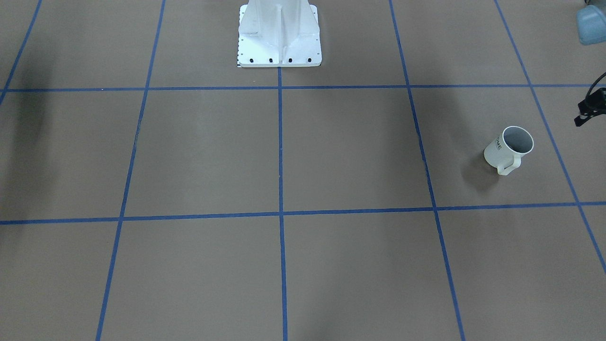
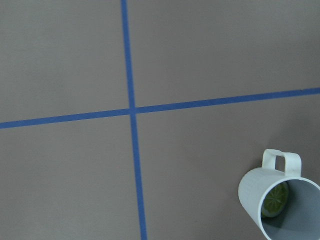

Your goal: Left arm hands cup to right arm to dump lemon

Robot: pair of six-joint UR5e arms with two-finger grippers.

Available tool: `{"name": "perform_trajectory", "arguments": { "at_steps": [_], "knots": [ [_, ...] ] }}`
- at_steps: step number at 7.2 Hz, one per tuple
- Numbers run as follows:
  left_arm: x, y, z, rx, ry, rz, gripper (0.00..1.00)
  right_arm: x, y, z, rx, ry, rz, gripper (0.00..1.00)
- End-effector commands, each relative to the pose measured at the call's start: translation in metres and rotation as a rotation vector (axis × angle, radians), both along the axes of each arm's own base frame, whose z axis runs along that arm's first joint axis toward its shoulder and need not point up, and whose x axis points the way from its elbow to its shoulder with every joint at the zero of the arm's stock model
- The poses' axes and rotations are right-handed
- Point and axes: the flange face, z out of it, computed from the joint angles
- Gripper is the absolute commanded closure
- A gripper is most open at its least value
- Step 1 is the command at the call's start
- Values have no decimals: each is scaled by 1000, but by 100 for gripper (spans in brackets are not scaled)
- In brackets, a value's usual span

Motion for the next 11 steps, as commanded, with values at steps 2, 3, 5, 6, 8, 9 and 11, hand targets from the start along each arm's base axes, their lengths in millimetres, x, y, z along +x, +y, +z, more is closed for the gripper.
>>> {"name": "perform_trajectory", "arguments": {
  "at_steps": [2, 3, 5, 6, 8, 9, 11],
  "knots": [
    [59, -4, 23, -59, 4, 45, 1, -1, -2, -6, 8, -11, -2, 0],
    [73, -3, 29, -73, 1, 70, 1, -3, -2, -7, 8, -22, -7, 0],
    [105, -4, 31, -112, -6, 86, 3, -3, -2, -9, 11, -24, -7, 0],
    [108, -6, 43, -109, -3, 90, 9, -3, -2, -7, 8, -23, -7, 0],
    [112, -13, 64, -75, 20, 75, 93, -3, -2, -6, 5, -23, -7, 0],
    [116, -19, 55, -72, 29, 70, 100, -3, -2, -8, 8, -23, -7, 0],
    [124, -15, 37, -135, 152, 103, 100, -3, -1, -9, 6, -34, -10, 0]
  ]
}}
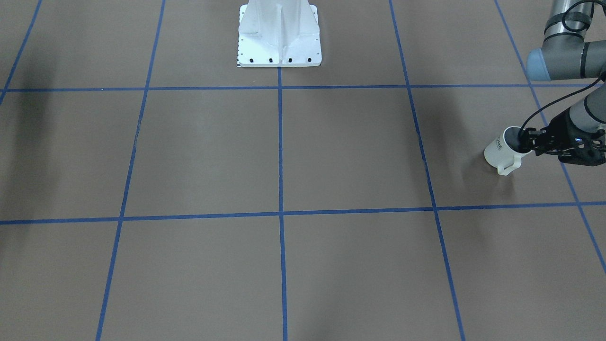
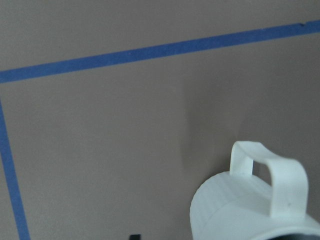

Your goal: Left arm hands cup to right arm to dump lemon

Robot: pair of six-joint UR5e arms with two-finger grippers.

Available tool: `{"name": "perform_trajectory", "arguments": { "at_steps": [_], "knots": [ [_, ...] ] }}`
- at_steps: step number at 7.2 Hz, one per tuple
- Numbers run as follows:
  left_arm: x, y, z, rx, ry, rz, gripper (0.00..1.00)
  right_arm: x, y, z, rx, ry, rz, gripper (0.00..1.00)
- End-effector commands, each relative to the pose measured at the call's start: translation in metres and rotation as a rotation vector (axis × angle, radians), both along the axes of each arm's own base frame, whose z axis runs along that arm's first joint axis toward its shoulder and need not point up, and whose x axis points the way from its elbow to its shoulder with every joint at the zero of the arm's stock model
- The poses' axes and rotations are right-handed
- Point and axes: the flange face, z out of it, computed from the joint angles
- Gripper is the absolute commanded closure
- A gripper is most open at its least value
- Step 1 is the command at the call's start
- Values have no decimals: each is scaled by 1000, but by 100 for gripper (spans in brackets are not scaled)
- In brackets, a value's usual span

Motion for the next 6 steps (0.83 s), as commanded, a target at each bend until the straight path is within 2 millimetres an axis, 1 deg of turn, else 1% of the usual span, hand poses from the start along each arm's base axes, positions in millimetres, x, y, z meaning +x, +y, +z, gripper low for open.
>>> {"name": "perform_trajectory", "arguments": {
  "at_steps": [1, 2, 3, 4, 5, 6],
  "knots": [
    [10, -7, -37, -104, 91, -41, 100, -1, 0, -2, 4, -8, -4, 0],
    [12, -11, -66, -152, 121, -94, 100, 0, 1, -3, 6, -9, -3, 0],
    [15, -15, -99, -186, 148, -146, 100, -4, -1, -8, 36, -24, -8, 0],
    [15, -16, -138, -255, 169, -241, 100, -21, -2, -19, 129, -63, -48, 0],
    [23, -31, -181, -327, 198, -325, 100, -44, 0, -33, 111, -114, -5, 0],
    [48, -36, -214, -353, 220, -327, 100, -89, 6, -53, 174, -160, 19, 0]
  ]
}}
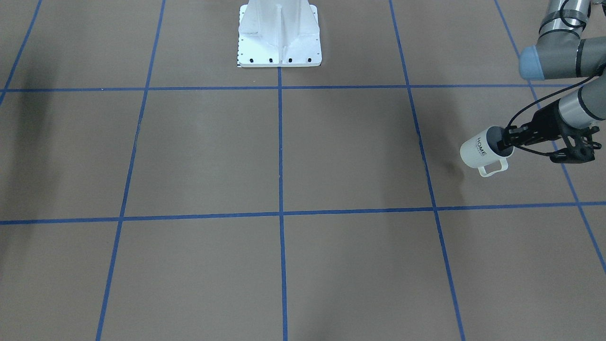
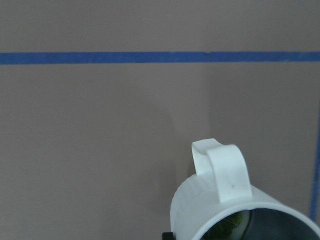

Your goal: Left arm hands cup to right arm to dump lemon

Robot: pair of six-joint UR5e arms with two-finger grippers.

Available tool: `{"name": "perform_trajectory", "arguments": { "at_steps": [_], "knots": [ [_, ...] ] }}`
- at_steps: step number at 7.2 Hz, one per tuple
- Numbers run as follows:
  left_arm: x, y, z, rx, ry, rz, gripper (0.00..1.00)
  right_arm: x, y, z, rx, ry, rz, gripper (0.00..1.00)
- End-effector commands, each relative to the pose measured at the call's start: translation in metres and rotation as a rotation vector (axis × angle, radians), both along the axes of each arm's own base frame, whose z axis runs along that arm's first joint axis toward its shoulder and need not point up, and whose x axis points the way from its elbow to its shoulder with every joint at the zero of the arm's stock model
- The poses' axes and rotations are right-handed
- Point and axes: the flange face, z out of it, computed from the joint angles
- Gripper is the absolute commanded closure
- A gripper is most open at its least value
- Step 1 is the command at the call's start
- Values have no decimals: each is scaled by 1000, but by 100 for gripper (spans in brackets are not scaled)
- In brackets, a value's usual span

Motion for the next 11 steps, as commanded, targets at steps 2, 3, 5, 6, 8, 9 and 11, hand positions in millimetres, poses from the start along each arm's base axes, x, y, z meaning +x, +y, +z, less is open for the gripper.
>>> {"name": "perform_trajectory", "arguments": {
  "at_steps": [2, 3, 5, 6, 8, 9, 11],
  "knots": [
    [90, -4, -123, -169, 86, -46, 100, -123, 25, -62, 171, -178, 94, 0],
    [117, -4, -149, -197, 97, -42, 100, -169, 21, -111, 288, -240, 78, 0],
    [181, -13, -236, -256, 5, -86, 100, -232, 35, -194, 469, -296, 150, 0],
    [201, -10, -275, -283, -51, -88, 100, -266, 56, -209, 529, -281, 227, 0],
    [236, -14, -322, -329, -134, -97, 100, -368, 122, -261, 627, -319, 341, 0],
    [246, -20, -336, -377, -142, -122, 100, -400, 154, -278, 664, -314, 420, 0],
    [265, -30, -354, -466, -160, -167, 100, -442, 195, -316, 727, -270, 538, 0]
  ]
}}
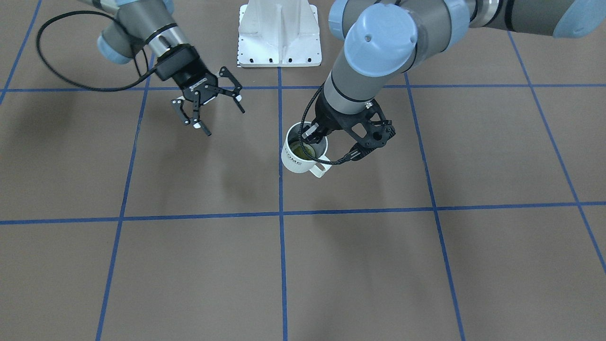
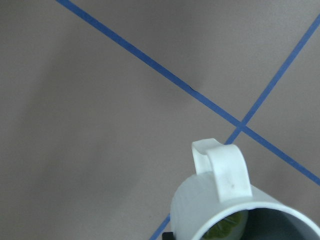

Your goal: Left arm hands cup to right arm to dump lemon

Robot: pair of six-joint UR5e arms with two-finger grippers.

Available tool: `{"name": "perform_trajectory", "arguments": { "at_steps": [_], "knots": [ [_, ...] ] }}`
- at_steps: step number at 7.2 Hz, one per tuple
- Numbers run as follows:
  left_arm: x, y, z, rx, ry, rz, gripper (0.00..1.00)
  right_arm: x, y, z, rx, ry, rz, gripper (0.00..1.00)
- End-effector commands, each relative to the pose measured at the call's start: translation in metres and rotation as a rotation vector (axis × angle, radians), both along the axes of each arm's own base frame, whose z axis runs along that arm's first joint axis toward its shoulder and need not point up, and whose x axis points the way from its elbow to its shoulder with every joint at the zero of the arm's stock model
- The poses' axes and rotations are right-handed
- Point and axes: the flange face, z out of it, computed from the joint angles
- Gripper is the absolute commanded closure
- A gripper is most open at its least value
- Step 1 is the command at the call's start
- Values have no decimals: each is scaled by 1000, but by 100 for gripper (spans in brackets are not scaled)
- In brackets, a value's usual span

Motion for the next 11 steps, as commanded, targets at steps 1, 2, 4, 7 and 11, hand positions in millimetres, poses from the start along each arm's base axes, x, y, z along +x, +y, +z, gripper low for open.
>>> {"name": "perform_trajectory", "arguments": {
  "at_steps": [1, 2, 4, 7, 11],
  "knots": [
    [20, -5, -13, -82, -26, -35, 100, -35, 26, -24, 30, 30, 122, 0],
    [21, -3, -18, -104, -26, -51, 100, -48, 30, -17, 40, 72, 189, 0],
    [44, 19, -19, -153, -48, -40, 100, -60, 30, -20, 43, 83, 238, 0],
    [64, 44, -30, -161, -44, -7, 100, -53, 12, -19, 41, 90, 280, 0],
    [66, 62, -46, -138, -16, 15, 100, -59, 5, -6, 39, 116, 290, 0]
  ]
}}
